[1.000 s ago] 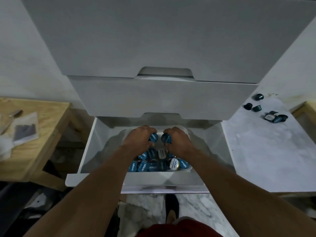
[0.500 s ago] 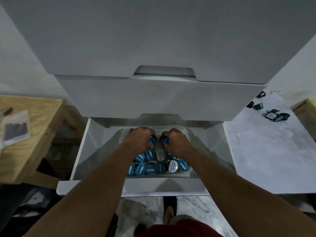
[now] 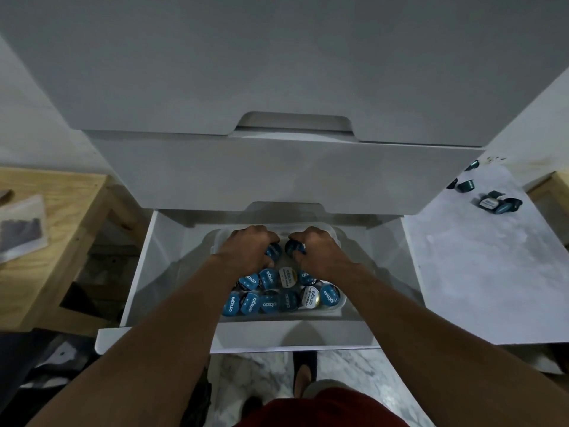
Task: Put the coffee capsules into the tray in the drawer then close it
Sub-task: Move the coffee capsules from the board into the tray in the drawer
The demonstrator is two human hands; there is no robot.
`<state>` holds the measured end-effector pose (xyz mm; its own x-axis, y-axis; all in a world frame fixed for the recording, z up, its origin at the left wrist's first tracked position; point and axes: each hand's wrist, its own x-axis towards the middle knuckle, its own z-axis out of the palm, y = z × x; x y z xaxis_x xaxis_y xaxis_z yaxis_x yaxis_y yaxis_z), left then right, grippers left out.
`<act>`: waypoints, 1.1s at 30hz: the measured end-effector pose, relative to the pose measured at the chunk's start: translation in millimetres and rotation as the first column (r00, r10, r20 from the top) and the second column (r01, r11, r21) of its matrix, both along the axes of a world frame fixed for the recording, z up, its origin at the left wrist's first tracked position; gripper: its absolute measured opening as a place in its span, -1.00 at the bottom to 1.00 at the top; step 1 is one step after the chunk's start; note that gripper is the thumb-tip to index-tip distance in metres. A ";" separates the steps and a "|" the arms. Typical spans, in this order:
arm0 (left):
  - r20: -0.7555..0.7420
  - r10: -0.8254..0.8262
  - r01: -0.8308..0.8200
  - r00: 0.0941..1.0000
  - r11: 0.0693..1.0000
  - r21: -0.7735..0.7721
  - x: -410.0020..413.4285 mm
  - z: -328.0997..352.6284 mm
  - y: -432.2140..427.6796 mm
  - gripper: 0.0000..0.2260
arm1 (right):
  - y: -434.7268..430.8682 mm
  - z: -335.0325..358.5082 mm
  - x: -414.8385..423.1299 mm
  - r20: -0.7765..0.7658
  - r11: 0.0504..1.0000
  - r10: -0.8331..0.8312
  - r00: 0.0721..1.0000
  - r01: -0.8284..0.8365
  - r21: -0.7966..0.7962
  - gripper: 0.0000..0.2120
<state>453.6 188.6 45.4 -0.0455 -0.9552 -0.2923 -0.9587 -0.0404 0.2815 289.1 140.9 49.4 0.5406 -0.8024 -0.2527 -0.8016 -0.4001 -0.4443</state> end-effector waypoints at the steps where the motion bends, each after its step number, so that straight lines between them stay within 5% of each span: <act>1: -0.007 0.001 -0.001 1.000 1.000 0.006 0.8 -0.5 0.1 -0.51 | -0.3 -0.1 -0.4 0.001 1.000 0.004 1.000 -0.004 0.002 -0.62; 33: -0.025 0.016 -0.016 1.000 1.000 0.008 6.9 -1.4 4.5 -0.61 | 9.2 0.5 1.1 0.008 0.997 0.076 0.997 -0.076 0.018 -0.74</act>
<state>460.5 193.0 44.0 -0.0377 -0.9535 -0.2990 -0.9504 -0.0582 0.3055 290.2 150.1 49.9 0.6020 -0.7539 -0.2631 -0.7657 -0.4515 -0.4582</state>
